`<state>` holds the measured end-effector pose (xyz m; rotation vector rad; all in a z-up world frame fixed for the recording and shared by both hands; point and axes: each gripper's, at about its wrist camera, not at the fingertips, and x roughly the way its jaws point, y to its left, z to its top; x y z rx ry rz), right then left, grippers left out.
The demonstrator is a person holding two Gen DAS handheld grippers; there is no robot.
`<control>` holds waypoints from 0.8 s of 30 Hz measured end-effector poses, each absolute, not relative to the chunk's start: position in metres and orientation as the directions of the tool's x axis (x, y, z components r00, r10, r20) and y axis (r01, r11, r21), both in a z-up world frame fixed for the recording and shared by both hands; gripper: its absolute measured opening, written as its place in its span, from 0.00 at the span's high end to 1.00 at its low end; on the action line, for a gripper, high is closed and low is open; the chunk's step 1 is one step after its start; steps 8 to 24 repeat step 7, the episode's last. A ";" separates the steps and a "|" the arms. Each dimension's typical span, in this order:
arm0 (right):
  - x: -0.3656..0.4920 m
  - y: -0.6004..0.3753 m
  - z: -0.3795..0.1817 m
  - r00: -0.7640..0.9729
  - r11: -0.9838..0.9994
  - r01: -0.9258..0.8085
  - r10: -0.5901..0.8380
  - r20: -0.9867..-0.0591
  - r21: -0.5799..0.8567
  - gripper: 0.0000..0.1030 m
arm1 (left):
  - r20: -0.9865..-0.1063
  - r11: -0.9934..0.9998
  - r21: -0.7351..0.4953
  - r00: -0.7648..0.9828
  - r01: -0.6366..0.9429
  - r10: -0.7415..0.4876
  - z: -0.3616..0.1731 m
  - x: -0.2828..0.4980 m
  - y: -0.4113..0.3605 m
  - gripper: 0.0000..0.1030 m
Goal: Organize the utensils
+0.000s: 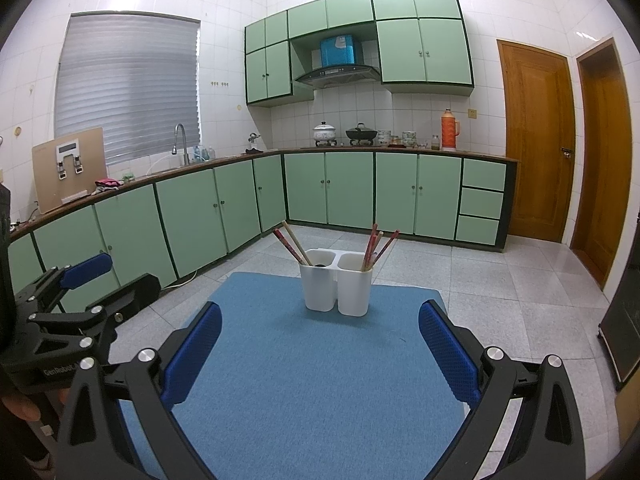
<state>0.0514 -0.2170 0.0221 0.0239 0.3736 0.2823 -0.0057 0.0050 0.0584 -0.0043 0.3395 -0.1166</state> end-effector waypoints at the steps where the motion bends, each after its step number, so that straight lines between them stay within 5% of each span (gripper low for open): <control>1: 0.051 -0.217 0.022 0.892 0.961 -0.268 0.277 -0.357 0.075 0.06 | -0.334 0.993 -0.024 0.936 0.113 -0.115 0.058 -0.006 0.006 0.05; 24: 0.051 -0.217 0.021 0.892 0.961 -0.268 0.276 -0.358 0.074 0.06 | -0.335 0.994 -0.026 0.935 0.110 -0.112 0.057 -0.005 0.007 0.05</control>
